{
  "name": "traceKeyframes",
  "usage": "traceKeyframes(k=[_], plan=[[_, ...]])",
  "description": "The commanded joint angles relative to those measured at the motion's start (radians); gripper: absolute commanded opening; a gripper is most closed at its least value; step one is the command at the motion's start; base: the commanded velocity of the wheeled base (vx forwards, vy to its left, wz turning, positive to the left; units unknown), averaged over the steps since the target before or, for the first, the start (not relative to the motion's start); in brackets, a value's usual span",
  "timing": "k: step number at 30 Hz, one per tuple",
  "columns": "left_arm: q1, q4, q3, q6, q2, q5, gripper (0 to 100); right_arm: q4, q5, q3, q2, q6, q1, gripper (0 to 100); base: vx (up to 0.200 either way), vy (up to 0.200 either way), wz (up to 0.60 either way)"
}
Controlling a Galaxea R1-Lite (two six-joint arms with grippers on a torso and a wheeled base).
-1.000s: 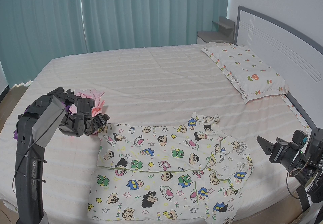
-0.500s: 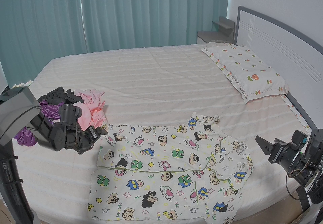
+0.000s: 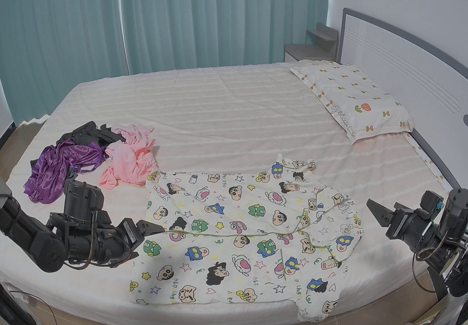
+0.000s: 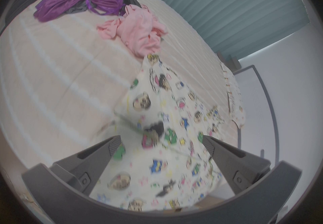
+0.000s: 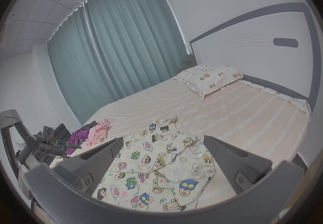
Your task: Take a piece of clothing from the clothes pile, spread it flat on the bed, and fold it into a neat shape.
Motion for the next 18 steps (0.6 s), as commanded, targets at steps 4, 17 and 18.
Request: traceKeyframes(k=[4, 17, 18], plan=[[-0.006, 0.0, 0.058, -0.007, -0.033, 0.001, 100, 0.013, 0.0, 0.018, 0.007, 0.001, 0.001, 100, -0.2, 0.0, 0.0], [-0.006, -0.137, 0.115, 0.02, 0.169, 0.093, 100, 0.073, 0.011, 0.018, 0.019, 0.024, 0.032, 100, -0.015, 0.0, 0.0], [-0.006, -0.161, 0.12, 0.035, 0.197, 0.102, 100, 0.073, 0.014, 0.018, 0.019, 0.031, 0.032, 100, 0.0, 0.0, 0.0]])
